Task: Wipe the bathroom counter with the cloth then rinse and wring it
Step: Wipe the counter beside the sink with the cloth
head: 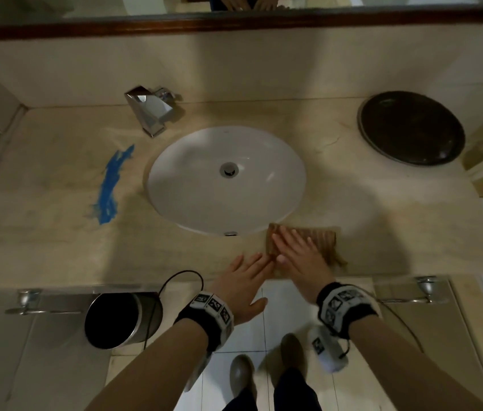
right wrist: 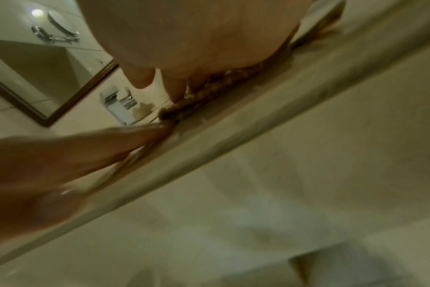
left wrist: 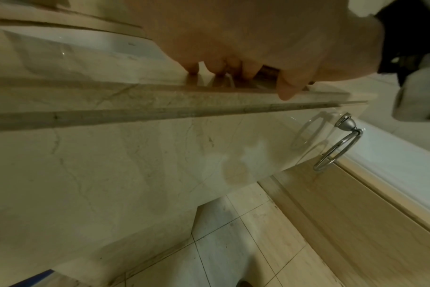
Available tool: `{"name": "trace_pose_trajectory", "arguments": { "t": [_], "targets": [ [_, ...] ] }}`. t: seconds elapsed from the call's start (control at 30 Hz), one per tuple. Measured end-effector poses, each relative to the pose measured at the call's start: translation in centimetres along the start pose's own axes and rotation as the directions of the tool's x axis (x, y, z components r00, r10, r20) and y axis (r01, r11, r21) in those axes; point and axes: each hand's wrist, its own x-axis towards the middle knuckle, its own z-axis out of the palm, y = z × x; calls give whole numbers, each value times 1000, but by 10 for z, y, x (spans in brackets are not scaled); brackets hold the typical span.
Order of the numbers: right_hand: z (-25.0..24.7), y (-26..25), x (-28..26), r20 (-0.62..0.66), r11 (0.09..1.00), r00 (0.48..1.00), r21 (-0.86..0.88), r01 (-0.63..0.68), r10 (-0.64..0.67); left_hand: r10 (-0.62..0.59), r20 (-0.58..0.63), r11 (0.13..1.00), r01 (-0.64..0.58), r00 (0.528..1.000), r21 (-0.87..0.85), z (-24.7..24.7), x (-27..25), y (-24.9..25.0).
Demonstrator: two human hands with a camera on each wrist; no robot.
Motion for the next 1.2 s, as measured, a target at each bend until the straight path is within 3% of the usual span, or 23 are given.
{"name": "trace_pose_trajectory", "arguments": {
  "t": [0.07, 0.13, 0.17, 0.23, 0.33, 0.4, 0.47, 0.5, 0.57, 0.63, 0.7, 0.8, 0.87, 0.93, 1.03, 1.13, 1.2],
  "targets": [
    [-5, 40, 4, -47, 983, 985, -75, -171, 167, 17, -10, 1000, -17, 1000, -18, -2, 0, -1],
    [-11, 62, 4, -67, 917, 916, -17, -397, 395, 14, -10, 1000, -15, 1000, -18, -3, 0, -2],
    [-12, 58, 5, -69, 893, 890, 40, -448, 450, 9, -6, 1000, -9, 1000, -12, -2, 0, -2],
    [-8, 25, 7, -78, 902, 899, 58, -427, 430, -8, -4, 1000, 8, 1000, 7, 1, 1, 1],
    [9, -33, -2, -36, 988, 989, 55, -143, 145, -46, 10, 998, 46, 999, 39, 2, 2, 5],
    [7, -34, -8, 15, 999, 1000, 43, -25, 24, -53, 16, 997, 52, 998, 52, 0, 1, 7],
    [1, 1, -7, -2, 996, 997, -39, -81, 81, -49, 12, 998, 48, 999, 26, -4, 1, 7],
    [-2, 21, -8, -25, 983, 985, -56, -174, 173, -44, 9, 999, 44, 999, 8, -5, 1, 7],
    [-5, 55, -14, -80, 919, 915, 11, -395, 395, -44, 0, 999, 44, 999, 6, -5, 0, 8],
    [-3, 55, -18, -82, 883, 880, 90, -461, 468, -53, -23, 998, 53, 998, 23, -2, 0, 10],
    [6, 24, -19, -78, 917, 915, 74, -392, 397, -64, -31, 997, 65, 997, 29, 0, 0, 12],
    [21, -21, -22, -8, 990, 991, 55, -130, 130, -85, -43, 996, 86, 995, 18, 3, 1, 12],
    [18, -24, -23, 23, 991, 998, 119, -64, 62, -94, -123, 996, 92, 988, -22, 0, -2, 11],
    [12, -12, -26, 24, 975, 999, 219, -27, 23, -95, -279, 994, 75, 956, -80, -7, -3, 12],
    [2, -3, -30, -44, 838, 998, 545, -3, 32, -78, -462, 993, 26, 884, -117, -28, 7, 23],
    [-10, -7, -32, -110, 576, 978, 817, -13, 178, -55, -426, 994, 8, 903, -110, -38, 33, 41],
    [-22, 1, -30, -181, 494, 931, 870, 1, 316, -24, -364, 995, -14, 931, -101, -38, 55, 56]
  ]
}}
